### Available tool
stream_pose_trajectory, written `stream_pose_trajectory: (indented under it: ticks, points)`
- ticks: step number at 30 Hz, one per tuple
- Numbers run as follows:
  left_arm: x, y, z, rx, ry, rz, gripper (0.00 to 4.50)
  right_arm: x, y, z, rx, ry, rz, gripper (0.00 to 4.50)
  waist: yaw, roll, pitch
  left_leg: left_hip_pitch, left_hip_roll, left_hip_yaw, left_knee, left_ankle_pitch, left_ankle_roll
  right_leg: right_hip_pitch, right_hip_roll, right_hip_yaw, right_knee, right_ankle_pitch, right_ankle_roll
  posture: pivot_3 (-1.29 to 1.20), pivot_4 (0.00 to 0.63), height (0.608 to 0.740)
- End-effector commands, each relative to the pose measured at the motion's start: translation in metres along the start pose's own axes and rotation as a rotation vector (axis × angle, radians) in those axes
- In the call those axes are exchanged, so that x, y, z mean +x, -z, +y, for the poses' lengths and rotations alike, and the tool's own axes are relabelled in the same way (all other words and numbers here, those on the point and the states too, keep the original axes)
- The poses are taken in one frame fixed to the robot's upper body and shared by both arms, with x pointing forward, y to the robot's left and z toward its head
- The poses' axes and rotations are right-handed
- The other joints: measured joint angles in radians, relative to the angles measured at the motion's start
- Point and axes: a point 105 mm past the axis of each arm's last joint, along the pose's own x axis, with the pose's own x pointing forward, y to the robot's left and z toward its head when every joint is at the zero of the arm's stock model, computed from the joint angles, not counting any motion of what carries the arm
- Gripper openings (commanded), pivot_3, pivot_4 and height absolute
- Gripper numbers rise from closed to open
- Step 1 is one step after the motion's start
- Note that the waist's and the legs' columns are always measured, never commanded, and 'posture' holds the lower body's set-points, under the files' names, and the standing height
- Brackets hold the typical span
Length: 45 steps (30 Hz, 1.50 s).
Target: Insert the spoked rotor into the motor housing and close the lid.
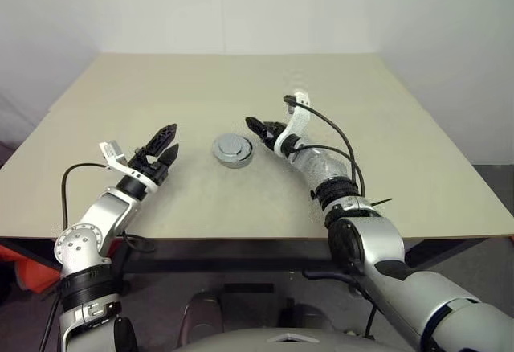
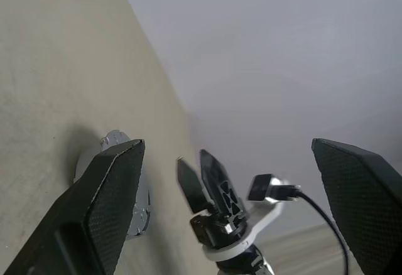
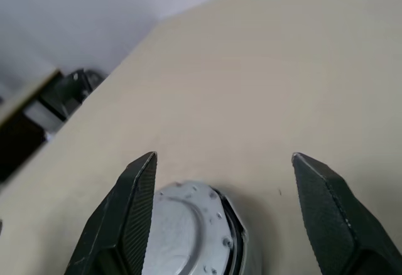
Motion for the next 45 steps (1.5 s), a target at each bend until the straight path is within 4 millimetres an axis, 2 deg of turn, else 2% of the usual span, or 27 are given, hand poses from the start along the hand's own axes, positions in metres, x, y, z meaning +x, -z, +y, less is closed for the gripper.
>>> stream_pose_trajectory:
  ticks: [1,6,13,16,23,26,35,45]
  points:
    - [0.011,0.007,-0.01,0.224,-0.02,0.065,4.5,0.007,0.001,0.036,-0.306,-0.152,0.004,3.86,-0.002,0.0,0.0,0.0,0.0,0.0,0.0,0.0,0.0,0.0,0.0,0.0,0.0,0.0,0.0,0.0,0.0,0.74]
    - [0.015,0.02,-0.011,0.514,-0.051,0.183,4.5,0.009,0.018,0.041,-0.371,-0.165,0.056,3.86,-0.004,-0.001,0.0,0.0,0.0,-0.001,0.0,0.0,0.0,0.0,0.0,0.0,0.0,0.0,0.0,0.0,0.0,0.74]
    - [0.014,0.019,-0.008,0.886,-0.056,0.268,4.5,0.013,0.024,0.043,-0.357,-0.165,0.071,3.86,-0.027,0.0,0.0,0.001,0.0,-0.002,0.0,0.0,0.0,0.001,0.0,0.0,0.001,0.0,0.0,0.0,0.0,0.74]
    - [0.014,0.017,-0.008,0.972,-0.045,0.269,4.5,0.014,0.027,0.045,-0.342,-0.171,0.081,3.86,-0.03,0.0,0.0,0.001,0.0,-0.002,0.0,0.0,0.0,0.001,0.0,0.0,0.001,0.0,-0.001,0.0,0.0,0.74]
    - [0.012,0.016,0.0,1.007,-0.047,0.249,4.5,0.017,0.033,0.054,-0.308,-0.198,0.09,3.86,-0.035,0.0,0.0,0.001,0.0,-0.002,0.0,0.0,0.001,0.001,0.0,0.0,0.001,0.0,-0.001,0.0,0.0,0.74]
    - [0.009,0.014,0.003,1.01,-0.055,0.241,4.5,0.019,0.033,0.056,-0.298,-0.197,0.092,4.46,-0.036,0.0,0.0,0.001,0.0,-0.002,0.0,-0.001,0.001,0.001,0.0,0.0,0.001,0.0,-0.001,0.0,0.0,0.74]
    - [0.001,0.017,0.009,1.017,-0.061,0.236,4.5,0.025,0.033,0.059,-0.321,-0.175,0.1,4.46,-0.041,0.0,0.0,0.001,0.0,-0.002,0.0,-0.001,0.002,0.0,0.0,0.0,0.002,0.0,-0.002,0.0,0.0,0.74]
    - [-0.001,0.019,0.009,1.024,-0.058,0.236,4.5,0.026,0.05,0.06,-0.299,-0.153,0.158,4.46,-0.048,0.0,0.0,0.001,0.0,-0.002,0.001,-0.003,0.005,0.0,0.0,0.0,0.002,0.0,-0.002,0.0,0.0,0.74]
